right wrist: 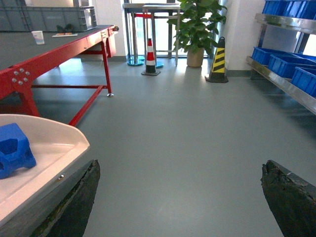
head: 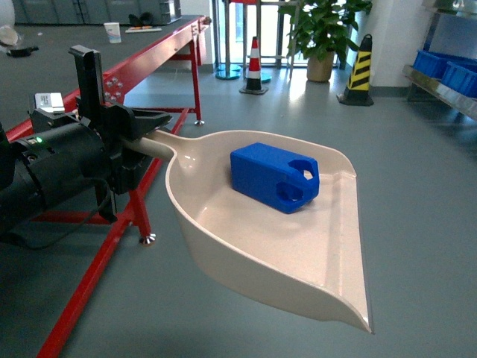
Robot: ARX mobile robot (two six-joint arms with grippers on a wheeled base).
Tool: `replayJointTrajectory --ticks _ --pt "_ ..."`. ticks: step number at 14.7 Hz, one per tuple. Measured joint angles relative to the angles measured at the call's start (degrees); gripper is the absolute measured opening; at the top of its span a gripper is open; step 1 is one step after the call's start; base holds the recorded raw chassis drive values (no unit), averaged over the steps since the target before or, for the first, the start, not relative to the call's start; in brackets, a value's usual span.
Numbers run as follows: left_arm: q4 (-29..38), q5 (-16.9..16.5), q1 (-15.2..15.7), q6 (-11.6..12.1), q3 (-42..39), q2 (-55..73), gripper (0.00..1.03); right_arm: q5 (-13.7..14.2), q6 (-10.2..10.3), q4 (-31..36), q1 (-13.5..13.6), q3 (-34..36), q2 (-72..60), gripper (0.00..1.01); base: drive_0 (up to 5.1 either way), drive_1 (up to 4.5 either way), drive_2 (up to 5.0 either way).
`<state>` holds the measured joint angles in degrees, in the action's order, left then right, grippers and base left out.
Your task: Place part in tray to right shelf
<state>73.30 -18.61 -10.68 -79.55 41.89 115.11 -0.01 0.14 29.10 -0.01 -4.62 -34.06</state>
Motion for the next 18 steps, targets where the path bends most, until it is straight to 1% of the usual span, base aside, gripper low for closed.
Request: replayJointTrajectory --ticks 18 --pt "0.0 -0.1 0.0 0.0 0.0 0.0 0.13 0.0 0.0 0.0 0.0 0.0 0.0 0.98 0.1 4.30 -4.1"
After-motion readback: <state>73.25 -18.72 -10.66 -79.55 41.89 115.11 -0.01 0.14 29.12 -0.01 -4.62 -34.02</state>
